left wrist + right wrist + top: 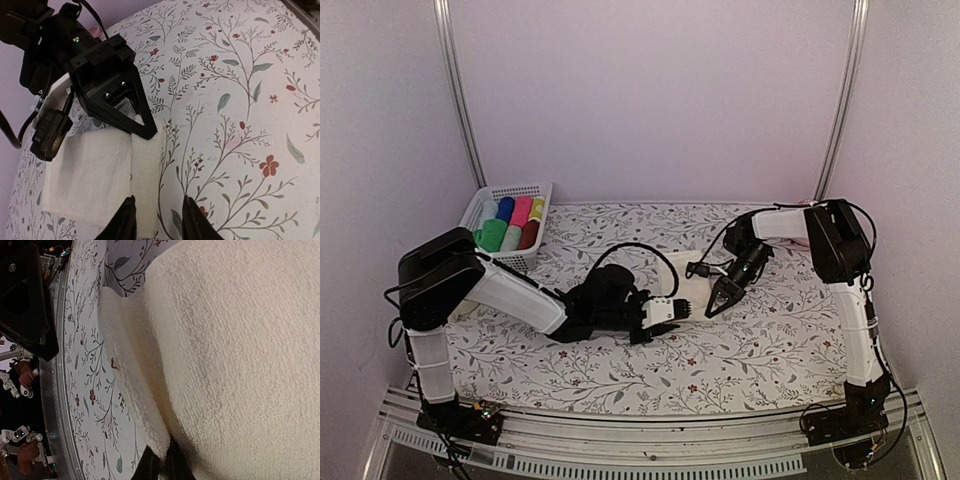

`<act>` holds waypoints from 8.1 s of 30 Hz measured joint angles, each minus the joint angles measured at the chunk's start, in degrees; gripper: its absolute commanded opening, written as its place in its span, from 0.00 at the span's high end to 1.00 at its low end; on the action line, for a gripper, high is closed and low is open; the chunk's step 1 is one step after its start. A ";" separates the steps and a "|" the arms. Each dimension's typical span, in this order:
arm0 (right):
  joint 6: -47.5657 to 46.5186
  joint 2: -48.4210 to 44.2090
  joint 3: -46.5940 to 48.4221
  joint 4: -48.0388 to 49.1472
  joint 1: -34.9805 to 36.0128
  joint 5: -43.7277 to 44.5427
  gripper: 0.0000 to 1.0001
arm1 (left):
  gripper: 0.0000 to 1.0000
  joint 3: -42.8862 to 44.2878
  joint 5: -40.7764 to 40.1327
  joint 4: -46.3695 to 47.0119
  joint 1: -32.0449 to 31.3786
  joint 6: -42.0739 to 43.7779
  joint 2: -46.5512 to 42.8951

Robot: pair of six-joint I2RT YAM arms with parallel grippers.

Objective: Roll the towels
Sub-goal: Roll the towel at the center of the board.

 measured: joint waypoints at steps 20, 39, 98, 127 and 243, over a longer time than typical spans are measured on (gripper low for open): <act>1.60 0.07 0.15 -0.09 -0.04 -0.02 0.97 | 0.73 9.97 -1.55 -3.23 1.05 2.69 11.13; -0.66 -4.50 -1.73 1.16 0.09 2.21 0.47 | 0.73 14.14 -4.92 -5.29 1.40 -2.36 14.16; -18.36 -33.99 -47.56 63.84 11.02 25.49 0.49 | 0.71 21.40 10.99 -19.93 8.04 -15.41 14.56; -18.08 -35.87 -48.28 64.78 11.30 28.72 0.53 | 0.70 21.51 13.88 -20.76 9.31 -16.11 14.56; -11.04 -7.91 -8.50 7.45 2.91 3.19 0.96 | 0.69 12.07 11.65 -16.26 7.37 -11.13 7.74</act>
